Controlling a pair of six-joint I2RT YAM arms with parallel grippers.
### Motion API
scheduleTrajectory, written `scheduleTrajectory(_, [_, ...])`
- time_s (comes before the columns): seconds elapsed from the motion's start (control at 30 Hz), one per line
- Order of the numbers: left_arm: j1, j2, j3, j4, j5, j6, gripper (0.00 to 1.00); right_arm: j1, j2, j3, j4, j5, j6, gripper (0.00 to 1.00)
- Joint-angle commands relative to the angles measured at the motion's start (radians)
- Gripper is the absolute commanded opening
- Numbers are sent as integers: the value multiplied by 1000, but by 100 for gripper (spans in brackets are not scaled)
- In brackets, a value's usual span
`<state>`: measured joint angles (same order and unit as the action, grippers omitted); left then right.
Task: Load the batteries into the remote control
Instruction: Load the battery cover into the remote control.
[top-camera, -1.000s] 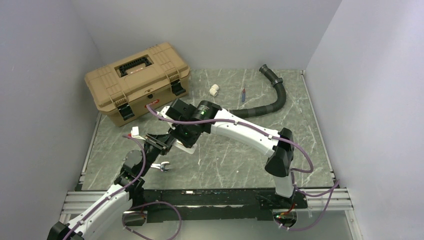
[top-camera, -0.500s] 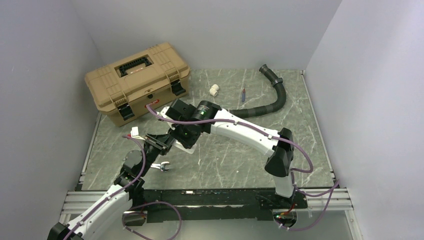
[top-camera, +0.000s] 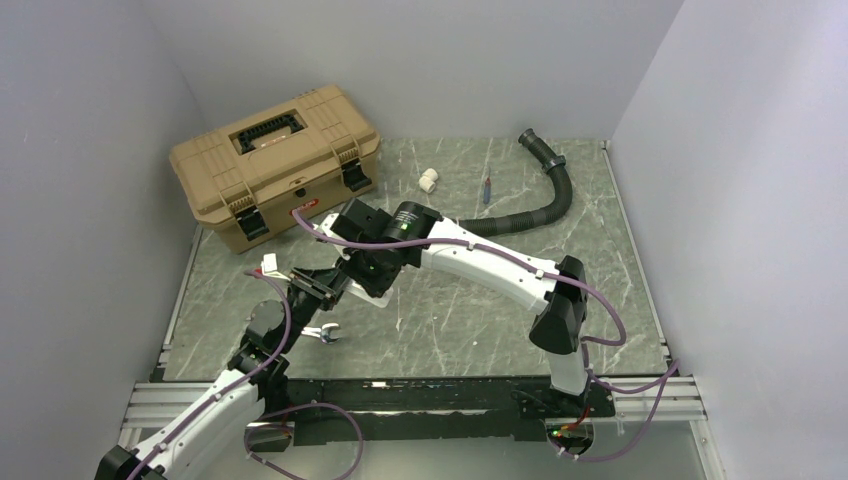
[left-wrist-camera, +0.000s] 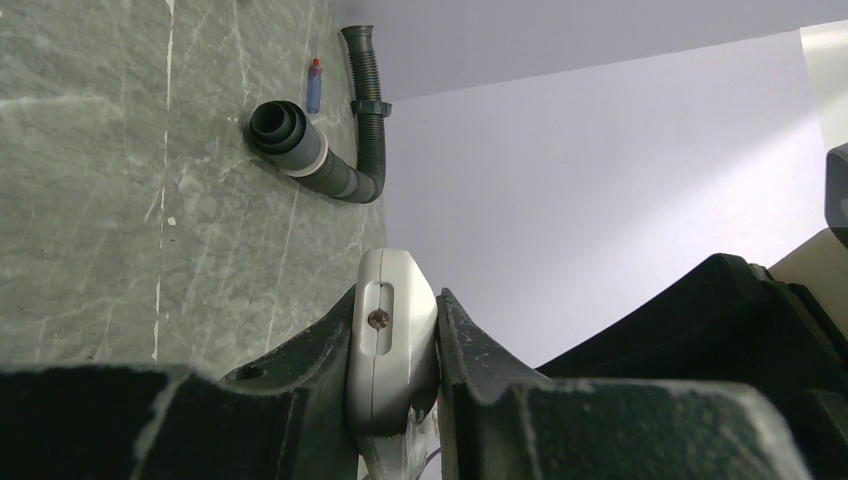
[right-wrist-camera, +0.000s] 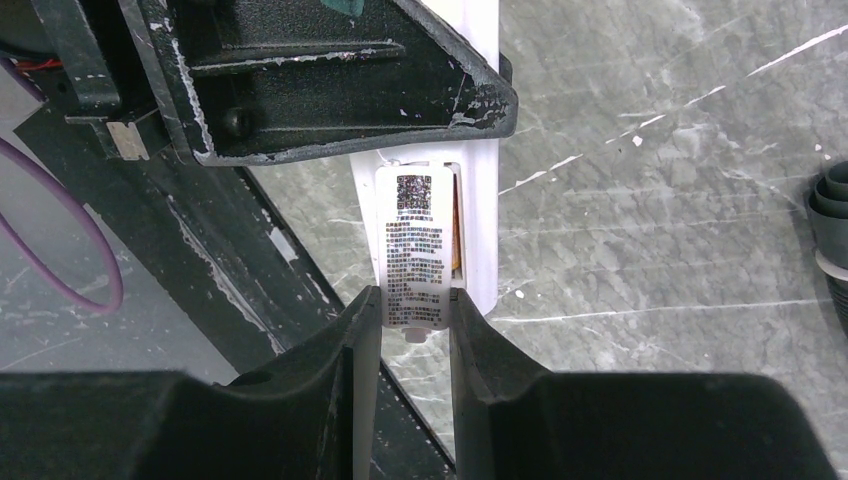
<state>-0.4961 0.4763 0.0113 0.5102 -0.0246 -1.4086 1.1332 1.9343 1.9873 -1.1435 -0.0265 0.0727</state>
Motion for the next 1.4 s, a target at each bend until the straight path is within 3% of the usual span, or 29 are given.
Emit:
scheduleTrajectory(0.0, [5, -23, 4, 43, -18, -20, 0, 2, 8, 18, -18, 26, 17, 0])
scheduleTrajectory(0.4, [4, -14, 4, 50, -13, -21, 0, 4, 8, 13, -28, 74, 17, 0])
scheduleTrajectory(1.37, [5, -15, 1, 52, -9, -21, 0, 23, 27, 54, -12, -6, -5, 0])
